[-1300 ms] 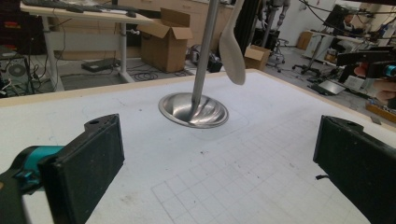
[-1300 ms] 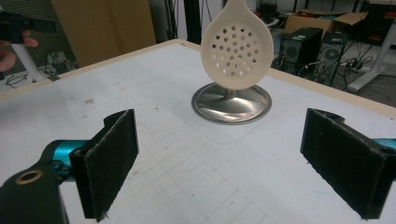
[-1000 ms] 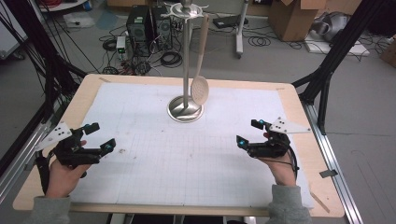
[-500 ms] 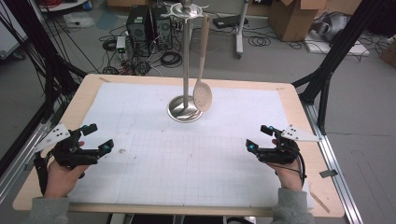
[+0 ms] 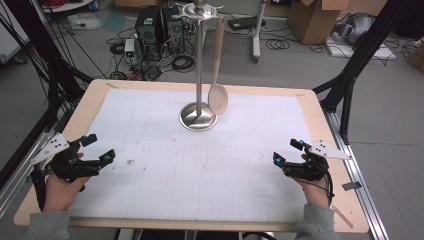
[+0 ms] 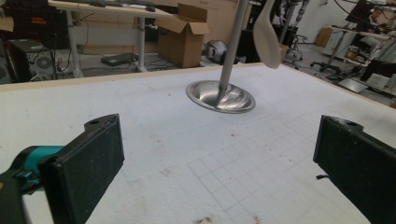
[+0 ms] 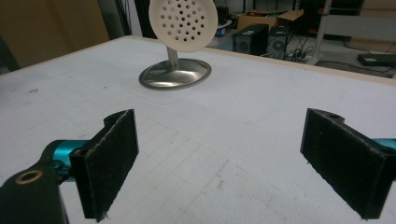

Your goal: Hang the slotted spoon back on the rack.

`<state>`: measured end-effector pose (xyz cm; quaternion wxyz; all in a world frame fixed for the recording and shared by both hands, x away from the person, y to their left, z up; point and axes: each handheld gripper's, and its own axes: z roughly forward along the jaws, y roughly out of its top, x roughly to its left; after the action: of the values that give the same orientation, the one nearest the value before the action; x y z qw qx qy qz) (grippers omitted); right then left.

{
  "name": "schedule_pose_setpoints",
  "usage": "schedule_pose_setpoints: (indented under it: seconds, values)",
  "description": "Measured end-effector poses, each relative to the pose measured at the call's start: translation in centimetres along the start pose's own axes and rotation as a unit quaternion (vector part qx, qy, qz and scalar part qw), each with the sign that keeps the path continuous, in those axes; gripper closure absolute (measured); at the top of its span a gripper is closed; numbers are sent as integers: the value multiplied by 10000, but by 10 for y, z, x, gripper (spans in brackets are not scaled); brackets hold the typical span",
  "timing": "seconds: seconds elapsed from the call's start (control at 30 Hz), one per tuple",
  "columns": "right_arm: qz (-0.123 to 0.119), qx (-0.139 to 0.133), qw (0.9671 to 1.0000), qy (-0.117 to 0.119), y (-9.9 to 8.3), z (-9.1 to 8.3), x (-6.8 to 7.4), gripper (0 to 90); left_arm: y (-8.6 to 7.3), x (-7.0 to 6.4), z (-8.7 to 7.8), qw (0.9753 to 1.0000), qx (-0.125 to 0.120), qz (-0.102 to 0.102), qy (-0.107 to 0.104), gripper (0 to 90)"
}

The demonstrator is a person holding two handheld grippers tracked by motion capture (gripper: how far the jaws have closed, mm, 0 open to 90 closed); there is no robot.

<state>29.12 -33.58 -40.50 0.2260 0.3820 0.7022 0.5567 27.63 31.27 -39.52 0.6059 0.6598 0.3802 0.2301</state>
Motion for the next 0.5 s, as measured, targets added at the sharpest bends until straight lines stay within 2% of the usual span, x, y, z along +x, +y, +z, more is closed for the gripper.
schedule_pose_setpoints:
  seconds: [0.23, 0.27, 0.5]
  values:
    - [85, -109, 9999, -60, -7, -5, -7, 103, -5, 7, -3, 9999, 35, -31, 148, 22]
    - [133, -118, 9998, -104, -8, -7, -8, 103, -6, 9, -3, 9997, 57, -61, 222, 22]
    - [188, -196, 9993, -246, -12, -14, -14, 103, -9, 14, -6, 9992, 73, -105, 379, 22]
